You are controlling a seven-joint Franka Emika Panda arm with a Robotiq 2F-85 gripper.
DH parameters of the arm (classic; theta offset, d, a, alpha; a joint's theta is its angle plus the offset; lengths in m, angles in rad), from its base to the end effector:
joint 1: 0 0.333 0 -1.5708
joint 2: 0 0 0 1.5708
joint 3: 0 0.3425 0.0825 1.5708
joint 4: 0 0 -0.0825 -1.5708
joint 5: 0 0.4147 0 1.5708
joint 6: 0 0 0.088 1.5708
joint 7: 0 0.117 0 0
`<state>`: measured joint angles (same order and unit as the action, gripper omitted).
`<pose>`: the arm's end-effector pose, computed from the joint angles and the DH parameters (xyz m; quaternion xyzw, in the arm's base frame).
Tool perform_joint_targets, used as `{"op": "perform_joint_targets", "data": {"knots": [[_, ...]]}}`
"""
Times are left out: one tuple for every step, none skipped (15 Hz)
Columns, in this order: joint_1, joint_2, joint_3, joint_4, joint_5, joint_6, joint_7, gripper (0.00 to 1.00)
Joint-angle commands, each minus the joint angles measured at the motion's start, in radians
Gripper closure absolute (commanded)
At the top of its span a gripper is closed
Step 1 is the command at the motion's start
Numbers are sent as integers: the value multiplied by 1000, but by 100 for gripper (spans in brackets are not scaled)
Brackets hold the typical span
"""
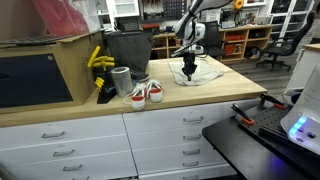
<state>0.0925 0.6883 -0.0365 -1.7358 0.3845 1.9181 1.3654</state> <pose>0.6379 0.0668 0.1453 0.6906 -0.6648 -0.2806 0.0494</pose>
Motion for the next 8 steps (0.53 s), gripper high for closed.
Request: {"op": "perform_joint_targets", "data": {"knots": [[-11,-37,12,-20,36,18,28,100],[-12,-41,13,-21,41,17,26,100],[-14,-45,13,-22,46,15,24,100],[-15,-48,14,-22,51,14,23,100],[-15,-51,14,-22,56,14,23,100],[-18,-53,16,-18,58,2,19,100],[-17,-56,15,-17,57,1,19,100],[-19,-58,17,-15,56,-8,13,100]]}}
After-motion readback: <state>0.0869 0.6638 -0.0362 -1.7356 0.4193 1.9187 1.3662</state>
